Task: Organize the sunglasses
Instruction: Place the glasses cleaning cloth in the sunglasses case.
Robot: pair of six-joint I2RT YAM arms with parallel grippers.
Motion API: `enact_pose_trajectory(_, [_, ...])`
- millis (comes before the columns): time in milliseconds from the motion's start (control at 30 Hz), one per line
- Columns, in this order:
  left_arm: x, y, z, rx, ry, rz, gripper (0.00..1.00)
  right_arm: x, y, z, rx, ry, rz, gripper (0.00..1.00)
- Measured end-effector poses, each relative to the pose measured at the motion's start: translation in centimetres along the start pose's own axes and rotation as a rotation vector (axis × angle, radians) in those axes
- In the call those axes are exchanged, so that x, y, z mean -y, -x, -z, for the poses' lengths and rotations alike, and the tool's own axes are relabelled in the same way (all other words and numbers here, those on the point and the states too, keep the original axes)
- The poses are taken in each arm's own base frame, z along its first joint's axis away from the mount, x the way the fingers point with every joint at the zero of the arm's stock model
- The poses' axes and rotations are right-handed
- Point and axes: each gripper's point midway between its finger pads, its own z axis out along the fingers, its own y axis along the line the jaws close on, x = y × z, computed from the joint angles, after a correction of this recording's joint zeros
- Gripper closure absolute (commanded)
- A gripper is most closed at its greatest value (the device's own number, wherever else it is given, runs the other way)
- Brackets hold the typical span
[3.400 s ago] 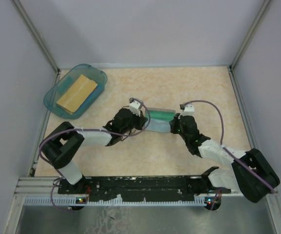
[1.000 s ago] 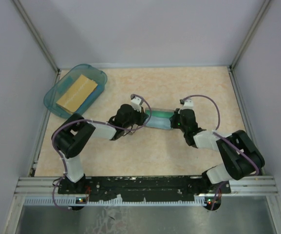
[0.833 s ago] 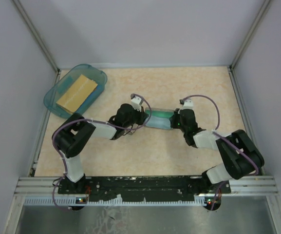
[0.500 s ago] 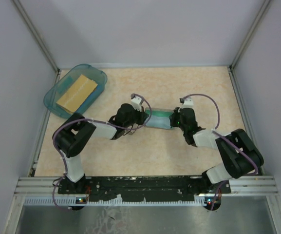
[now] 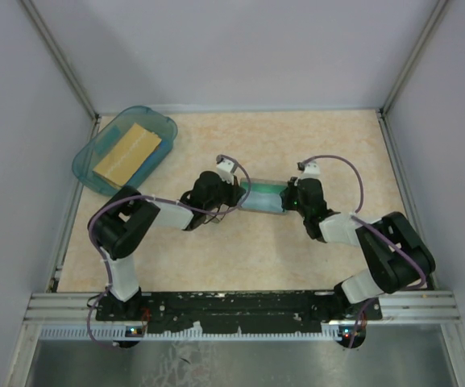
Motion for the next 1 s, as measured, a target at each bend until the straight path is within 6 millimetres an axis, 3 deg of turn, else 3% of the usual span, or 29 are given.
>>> enact_pose_trajectory(500, [0.11,0.53,-0.33,0.010,-0.010,0.001,1.00,0.03,-0.06,-0.02,-0.002,-0.001,0.000,1.00])
enact_pose_trajectory(600, [0.16,0.52,-0.33,0.010,-0.012,0.001,0.89,0.05,-0.10,-0.01,-0.003,-0.002,0.000,0.94])
enact_pose_trajectory(733, [0.23,0.50,-0.34,0.008,-0.015,0.004,0.83,0.08,-0.14,0.00,-0.005,-0.003,0.000,0.86])
enact_pose_trajectory(1000, [0.28,0.55,-0.36,0.008,-0.017,0.005,0.73,0.07,-0.12,-0.01,-0.005,-0.003,0.000,0.79])
